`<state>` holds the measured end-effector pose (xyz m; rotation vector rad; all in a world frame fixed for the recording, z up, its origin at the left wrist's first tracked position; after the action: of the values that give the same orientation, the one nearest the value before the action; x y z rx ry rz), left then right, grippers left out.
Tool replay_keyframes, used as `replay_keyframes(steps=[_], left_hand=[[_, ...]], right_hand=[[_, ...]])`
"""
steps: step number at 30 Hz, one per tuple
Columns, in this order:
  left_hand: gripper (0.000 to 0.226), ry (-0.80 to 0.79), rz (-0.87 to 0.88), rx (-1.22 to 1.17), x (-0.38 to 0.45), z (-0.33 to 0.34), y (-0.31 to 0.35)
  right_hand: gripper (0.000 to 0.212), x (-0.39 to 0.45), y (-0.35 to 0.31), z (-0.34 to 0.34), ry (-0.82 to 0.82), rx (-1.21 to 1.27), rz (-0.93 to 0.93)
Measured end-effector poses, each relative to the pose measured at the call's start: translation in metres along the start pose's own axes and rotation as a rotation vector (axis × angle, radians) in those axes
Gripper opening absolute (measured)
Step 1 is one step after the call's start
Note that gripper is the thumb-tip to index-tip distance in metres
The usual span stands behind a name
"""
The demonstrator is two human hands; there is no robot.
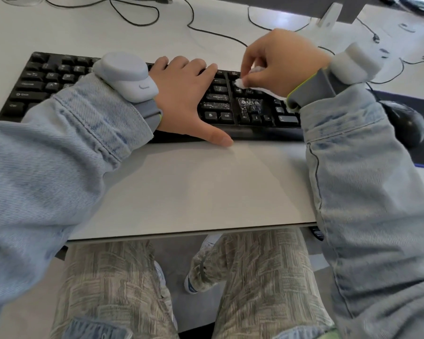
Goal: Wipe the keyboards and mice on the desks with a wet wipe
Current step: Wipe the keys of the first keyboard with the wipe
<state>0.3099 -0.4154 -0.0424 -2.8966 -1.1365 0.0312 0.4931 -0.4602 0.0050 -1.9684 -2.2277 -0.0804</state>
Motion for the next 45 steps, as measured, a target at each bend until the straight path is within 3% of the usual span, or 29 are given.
replay_keyframes(steps=[4, 7, 12, 14, 17, 22, 36, 42, 45], left_hand=[[0.149, -0.015, 0.001, 0.0, -0.001, -0.001, 0.0], [0.15, -0.014, 0.004, -0.002, 0.0, 0.0, 0.0], [0.151, -0.017, 0.005, -0.002, 0.0, 0.0, -0.001], [0.151, -0.016, 0.003, -0.001, 0.0, 0.0, -0.001], [0.15, -0.021, 0.001, -0.003, 0.0, 0.0, -0.001], [0.149, -0.006, 0.006, 0.006, 0.001, 0.001, -0.001], [0.152, -0.003, 0.004, 0.008, 0.001, 0.001, -0.002], [0.152, 0.007, 0.006, 0.015, 0.001, 0.0, -0.001], [0.153, -0.008, 0.005, 0.003, 0.001, 0.001, -0.001]], right_hand=[[0.01, -0.006, 0.02, -0.006, 0.011, -0.02, 0.115], [0.01, -0.005, 0.014, -0.003, 0.071, 0.041, 0.082], [0.005, -0.007, 0.013, -0.003, -0.021, 0.0, 0.108], [0.003, -0.009, 0.02, -0.007, 0.016, -0.008, 0.144], [0.009, -0.01, 0.012, -0.01, 0.112, 0.066, 0.089], [0.009, -0.006, -0.019, -0.004, 0.002, 0.09, -0.032], [0.011, -0.007, -0.017, -0.005, -0.033, -0.008, 0.002], [0.017, -0.006, -0.009, -0.013, 0.122, -0.046, 0.023], [0.009, -0.016, -0.001, -0.017, 0.045, -0.013, 0.064]])
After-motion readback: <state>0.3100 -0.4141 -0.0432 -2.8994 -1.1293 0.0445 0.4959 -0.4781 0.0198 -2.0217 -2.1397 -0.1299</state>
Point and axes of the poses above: each hand's wrist, its own x-axis towards the middle knuckle, its own z-axis out of the palm, y = z × x, the point moved 2 cm from there along x, towards the middle knuckle, and after that the axes turned 6 degrees about -z, right-handed, at the moved point
